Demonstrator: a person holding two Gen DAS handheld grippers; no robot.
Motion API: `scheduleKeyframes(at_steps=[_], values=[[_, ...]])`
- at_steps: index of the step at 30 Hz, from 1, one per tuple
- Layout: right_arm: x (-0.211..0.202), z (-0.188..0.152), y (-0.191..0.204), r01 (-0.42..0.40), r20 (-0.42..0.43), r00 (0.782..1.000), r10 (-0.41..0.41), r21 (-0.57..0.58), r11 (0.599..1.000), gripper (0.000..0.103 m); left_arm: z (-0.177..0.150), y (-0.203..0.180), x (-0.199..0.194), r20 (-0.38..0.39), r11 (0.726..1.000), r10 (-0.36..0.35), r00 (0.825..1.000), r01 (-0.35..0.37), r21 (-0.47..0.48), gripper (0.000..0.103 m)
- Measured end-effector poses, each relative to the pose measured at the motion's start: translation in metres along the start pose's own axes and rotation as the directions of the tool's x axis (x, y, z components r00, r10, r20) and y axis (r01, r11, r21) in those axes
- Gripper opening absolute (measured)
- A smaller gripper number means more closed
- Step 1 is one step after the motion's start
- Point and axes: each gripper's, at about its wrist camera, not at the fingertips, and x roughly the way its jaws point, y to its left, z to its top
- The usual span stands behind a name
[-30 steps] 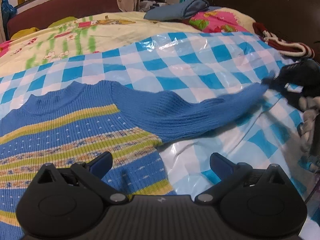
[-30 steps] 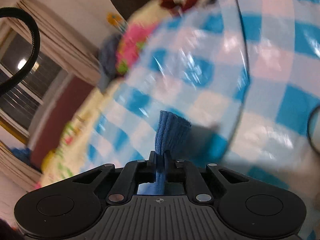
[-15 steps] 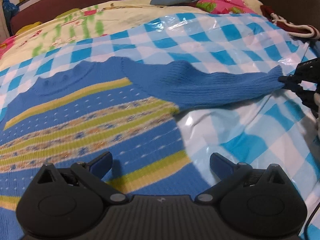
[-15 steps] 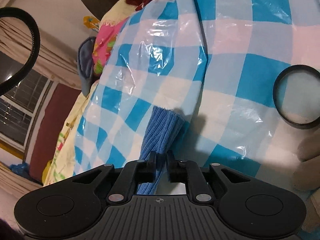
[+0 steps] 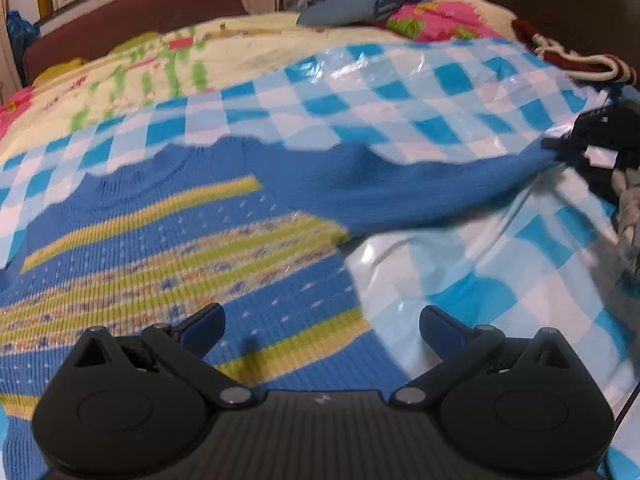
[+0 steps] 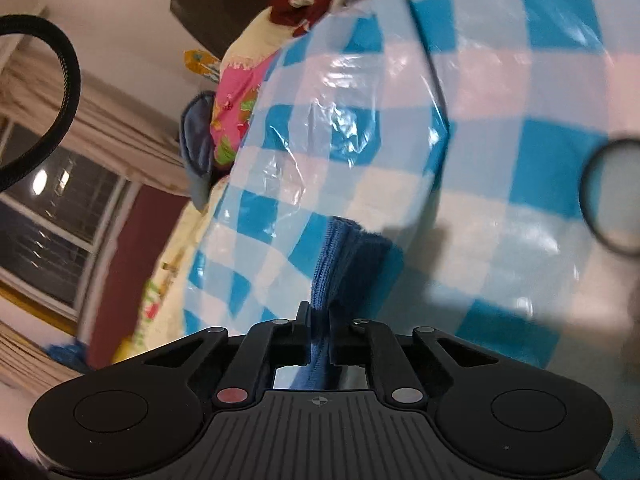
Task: Fold small clothes
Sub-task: 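Carry the sleeve across the sweater body and lay it down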
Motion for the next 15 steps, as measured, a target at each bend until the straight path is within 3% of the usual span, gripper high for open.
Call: scheduleKeyframes(at_steps=[1,3,6,8,11,15], values=[[0.005,0.002,0.002,0.019,-0.027,0.999,-0.019,0.012,1.0,0.008,-0.002,0.004,0.003,-0.015,1.0,-0.003,1.0,0.003,-0.011,0.103],[0.001,0.008,0.011,-0.048,-0.031,0.998,0.05,0.065,0.997,0.008,-0.007,0.012,0.005,-0.025,0.999,-0.012,1.0,0.011,-0.032,0.103],[-0.02,0.014,0.048,-0.163,0.037,0.986,0.163,0.0,0.987,0.008,-0.014,0.023,0.006,-0.022,0.999,-0.005,1.0,0.004,-0.046,0.103],[-0.024,0.011,0.078,-0.223,0.012,0.975,0.224,-0.049,0.974,0.008,-0.02,0.035,0.006,-0.028,0.997,-0.012,1.0,0.01,-0.071,0.103],[-0.024,-0.016,0.13,-0.281,-0.066,0.96,0.273,-0.201,0.938,0.008,-0.03,0.057,-0.002,-0.022,0.993,-0.012,1.0,0.009,-0.114,0.103],[-0.009,-0.084,0.193,-0.376,-0.225,0.923,0.313,-0.347,0.859,0.008,-0.049,0.093,-0.021,-0.005,0.987,0.008,1.0,-0.009,-0.159,0.103]])
